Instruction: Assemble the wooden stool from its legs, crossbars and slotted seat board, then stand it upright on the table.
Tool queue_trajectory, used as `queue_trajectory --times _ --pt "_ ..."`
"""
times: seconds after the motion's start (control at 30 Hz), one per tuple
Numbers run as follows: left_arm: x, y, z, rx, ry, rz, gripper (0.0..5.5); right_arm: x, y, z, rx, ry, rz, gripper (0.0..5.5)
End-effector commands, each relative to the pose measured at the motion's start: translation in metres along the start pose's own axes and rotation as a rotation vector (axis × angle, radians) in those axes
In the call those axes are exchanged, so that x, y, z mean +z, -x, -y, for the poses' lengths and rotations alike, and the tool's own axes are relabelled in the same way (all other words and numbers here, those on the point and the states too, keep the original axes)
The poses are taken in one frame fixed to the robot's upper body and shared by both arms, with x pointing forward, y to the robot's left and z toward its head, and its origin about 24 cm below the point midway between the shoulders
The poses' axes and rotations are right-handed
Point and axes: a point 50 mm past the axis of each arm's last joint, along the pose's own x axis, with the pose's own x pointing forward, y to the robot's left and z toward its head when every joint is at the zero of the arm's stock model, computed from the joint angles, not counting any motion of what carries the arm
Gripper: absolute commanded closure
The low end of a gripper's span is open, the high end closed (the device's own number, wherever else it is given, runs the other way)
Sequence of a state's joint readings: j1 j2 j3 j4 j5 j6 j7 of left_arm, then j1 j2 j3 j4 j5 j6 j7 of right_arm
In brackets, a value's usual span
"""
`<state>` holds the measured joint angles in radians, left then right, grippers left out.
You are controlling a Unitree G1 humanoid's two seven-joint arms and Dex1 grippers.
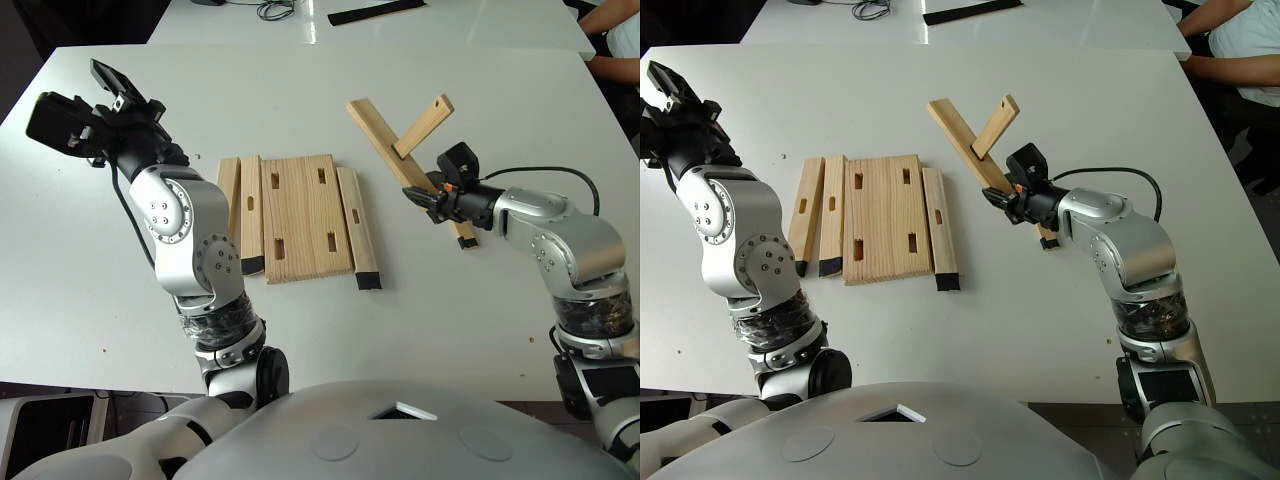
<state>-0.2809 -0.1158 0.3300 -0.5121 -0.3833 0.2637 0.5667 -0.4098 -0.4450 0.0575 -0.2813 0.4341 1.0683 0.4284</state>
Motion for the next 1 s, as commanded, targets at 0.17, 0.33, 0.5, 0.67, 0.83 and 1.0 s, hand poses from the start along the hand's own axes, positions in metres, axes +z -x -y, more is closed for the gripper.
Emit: queue_trajectory --times 0.17,0.33,0.5,0.67,0.83,1.0 --pt "-0.023 0.006 0.037 -0.672 0.223 -0.406 2.74 0.055 0.001 0.007 0.27 -0.346 0.317 3.41" --pt "-0.015 0.009 0.055 -1.074 0.274 -0.632 1.91 0.067 0.032 0.002 0.459 -0.424 0.522 3.41" --pt "0.01 -0.012 0.069 -1.355 0.29 -0.742 1.75 0.073 0.047 -0.004 0.65 -0.322 0.544 3.41" --pt "0.028 -0.005 0.086 -1.649 0.328 -0.841 1.75 0.079 0.043 -0.003 0.76 -0.158 0.468 3.41" --pt "0.037 -0.001 0.085 -1.732 0.302 -0.927 1.75 0.084 0.048 -0.006 0.883 -0.035 0.396 3.41" --pt "0.035 0.002 0.087 -1.751 0.294 -0.95 1.75 0.084 0.052 -0.004 0.95 0.025 0.331 3.41"
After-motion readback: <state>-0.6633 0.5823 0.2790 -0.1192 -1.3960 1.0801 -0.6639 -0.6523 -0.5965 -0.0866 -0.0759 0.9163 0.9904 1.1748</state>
